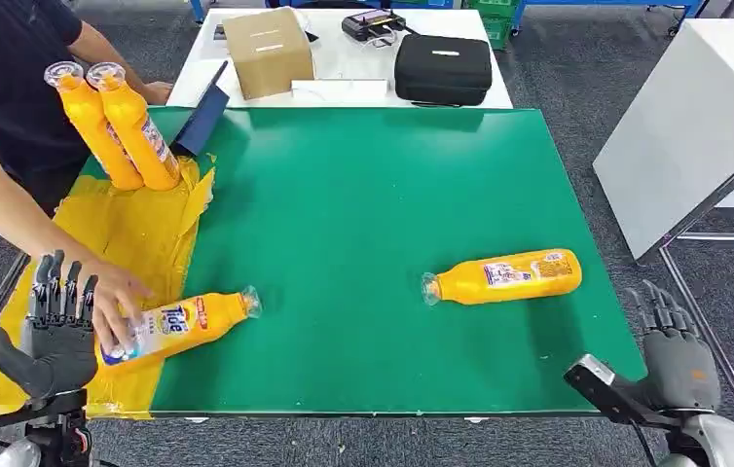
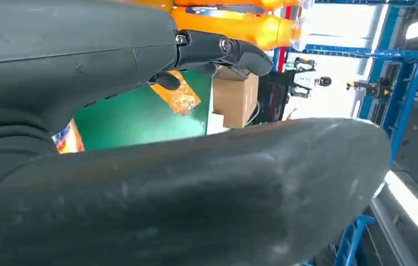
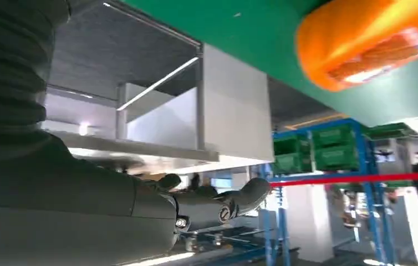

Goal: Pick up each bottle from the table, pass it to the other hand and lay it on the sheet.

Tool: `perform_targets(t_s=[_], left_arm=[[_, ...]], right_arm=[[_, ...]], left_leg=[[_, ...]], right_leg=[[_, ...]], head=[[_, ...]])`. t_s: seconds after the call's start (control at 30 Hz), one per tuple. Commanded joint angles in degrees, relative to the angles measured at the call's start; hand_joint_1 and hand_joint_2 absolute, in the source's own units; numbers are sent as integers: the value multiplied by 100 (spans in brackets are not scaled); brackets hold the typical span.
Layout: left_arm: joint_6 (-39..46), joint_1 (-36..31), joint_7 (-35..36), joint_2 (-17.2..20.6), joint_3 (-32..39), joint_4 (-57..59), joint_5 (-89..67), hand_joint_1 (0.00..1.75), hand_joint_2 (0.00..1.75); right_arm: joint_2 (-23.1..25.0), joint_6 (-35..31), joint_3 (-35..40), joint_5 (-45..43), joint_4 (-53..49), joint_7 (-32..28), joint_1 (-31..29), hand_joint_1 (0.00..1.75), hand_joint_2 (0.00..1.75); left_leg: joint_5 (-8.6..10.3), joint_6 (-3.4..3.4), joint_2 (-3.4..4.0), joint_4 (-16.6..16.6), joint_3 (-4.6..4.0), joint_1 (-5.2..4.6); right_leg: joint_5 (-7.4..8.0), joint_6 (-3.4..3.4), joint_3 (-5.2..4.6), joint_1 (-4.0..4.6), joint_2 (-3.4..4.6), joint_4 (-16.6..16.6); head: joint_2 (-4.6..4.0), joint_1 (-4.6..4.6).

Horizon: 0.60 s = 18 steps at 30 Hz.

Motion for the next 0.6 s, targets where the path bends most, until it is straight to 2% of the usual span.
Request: perform_targets(t_s=[0.03,0.23,0.4,0.43,0.6], left_arm=[[-23,-63,36,90,-143,316,16,0,0],[-75,-131,28,136,-275,415,-25,0,0],[-120,-374,57,214,-512,656,-71,0,0],[-117,-408,64,214,-538,669,-72,0,0],[-44,-469,86,264,-615,663,-108,0,0]], right_arm=[[94,26,-377,6,576,-37,-216,0,175],[-50,70,-318,-43,1010,-49,-666,0,175],[-233,98,527,-68,1747,154,-1462,0,175],[-226,107,641,-63,1818,195,-1574,0,175],[-380,214,1272,-194,2035,273,-1813,0,175]], left_leg=[[-16,-10,0,-5,34,8],[-11,-7,9,-3,26,7],[-2,-5,23,-5,15,5],[-7,-8,36,-6,33,12],[10,7,27,-4,18,8]], right_leg=[[-12,-10,39,6,16,-13],[-5,-7,29,5,21,-12],[5,-6,15,4,25,-11],[5,-12,32,10,46,-17],[10,-3,19,7,28,-10]], head=[[0,0],[0,0],[0,0],[0,0],[0,0]])
